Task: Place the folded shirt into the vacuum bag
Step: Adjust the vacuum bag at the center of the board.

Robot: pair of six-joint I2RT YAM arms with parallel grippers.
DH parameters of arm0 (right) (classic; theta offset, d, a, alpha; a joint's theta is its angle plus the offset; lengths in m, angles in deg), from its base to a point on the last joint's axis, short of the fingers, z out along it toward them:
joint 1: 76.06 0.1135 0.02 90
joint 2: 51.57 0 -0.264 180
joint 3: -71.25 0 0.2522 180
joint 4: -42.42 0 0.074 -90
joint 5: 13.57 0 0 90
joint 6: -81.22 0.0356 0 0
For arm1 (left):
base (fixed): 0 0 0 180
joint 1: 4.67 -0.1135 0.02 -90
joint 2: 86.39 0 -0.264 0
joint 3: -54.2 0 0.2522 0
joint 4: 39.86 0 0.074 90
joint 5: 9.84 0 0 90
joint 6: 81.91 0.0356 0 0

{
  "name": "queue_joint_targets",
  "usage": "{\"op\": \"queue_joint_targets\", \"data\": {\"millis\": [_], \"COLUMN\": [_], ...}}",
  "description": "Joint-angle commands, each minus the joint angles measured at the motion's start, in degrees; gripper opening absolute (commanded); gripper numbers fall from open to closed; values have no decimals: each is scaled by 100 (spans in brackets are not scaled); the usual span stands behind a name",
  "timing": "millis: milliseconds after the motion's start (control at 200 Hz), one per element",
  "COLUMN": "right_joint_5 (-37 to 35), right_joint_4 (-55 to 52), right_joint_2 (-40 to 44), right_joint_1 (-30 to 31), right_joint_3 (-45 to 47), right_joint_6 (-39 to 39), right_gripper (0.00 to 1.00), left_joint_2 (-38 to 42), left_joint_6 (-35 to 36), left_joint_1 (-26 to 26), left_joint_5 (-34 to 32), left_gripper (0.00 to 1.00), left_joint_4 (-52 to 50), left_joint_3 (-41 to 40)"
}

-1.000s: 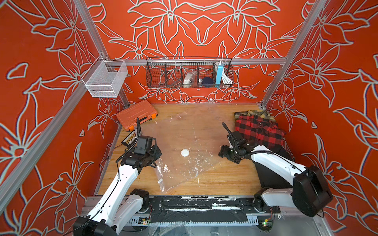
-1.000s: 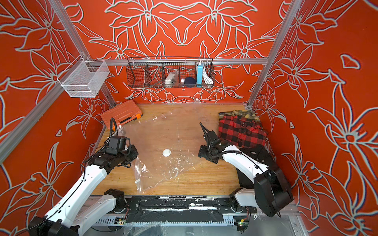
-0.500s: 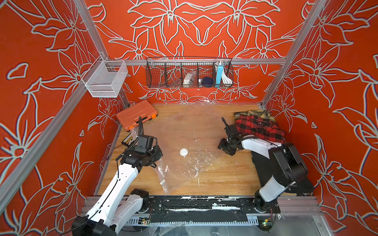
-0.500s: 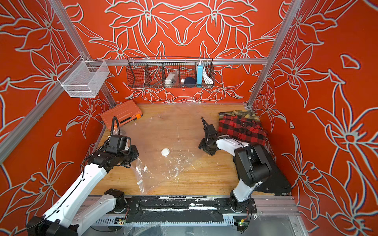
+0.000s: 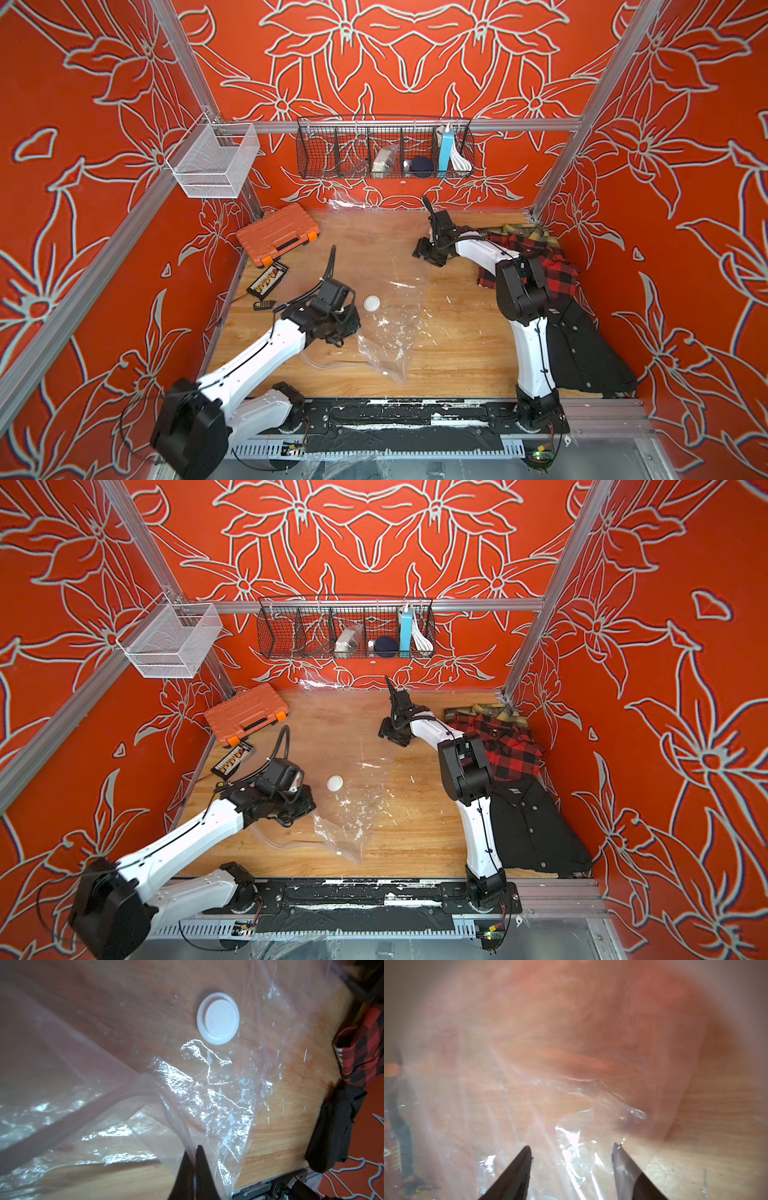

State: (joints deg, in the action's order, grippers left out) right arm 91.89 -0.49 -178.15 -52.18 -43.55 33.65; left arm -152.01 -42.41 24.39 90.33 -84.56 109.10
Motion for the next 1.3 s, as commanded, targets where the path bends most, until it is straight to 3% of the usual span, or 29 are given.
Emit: {"op": "queue_joint_targets", "data": {"millis": [0,285,545,726,861,1006,1166,1296], "right_joint_5": [-256,-1042,-459,-1052,-1180,-1087,-827,-771], "right_joint_4": [-667,-906,-511,-1018,-1219,-999,-693,-443], "right_joint_2": [338,1812,3235,4141,4218,4065,3961,3772], "right_joint_1": [25,-208,97,332,337,337,371,539], "right_joint_3": [-10,1661,3780,4121,4235,4309,4433,4514], "right_joint_6": [-428,-431,-42,-516,-666,-679,-577,-447], "right_gripper": [70,82,80,78,79,78,76,75], "left_joint_2": [-407,-848,-1375,-2066,-2431,-2301,-1816,-1392], "left_joint_6": [-475,-1379,-1516,-1458,-1492,-1144,-180,380], "left_joint_1": [345,1119,1432,1618,1683,1823,1784,1610], "left_joint_5": [-48,-503,-591,-401,-110,-81,-380,-665], "left_gripper": [4,8,11,12,14,31,51,60], "left_joint_4": [885,2113,2895,3320,3553,2825,807,-350], "left_joint_3": [226,157,417,696,1002,1308,1906,2256]}}
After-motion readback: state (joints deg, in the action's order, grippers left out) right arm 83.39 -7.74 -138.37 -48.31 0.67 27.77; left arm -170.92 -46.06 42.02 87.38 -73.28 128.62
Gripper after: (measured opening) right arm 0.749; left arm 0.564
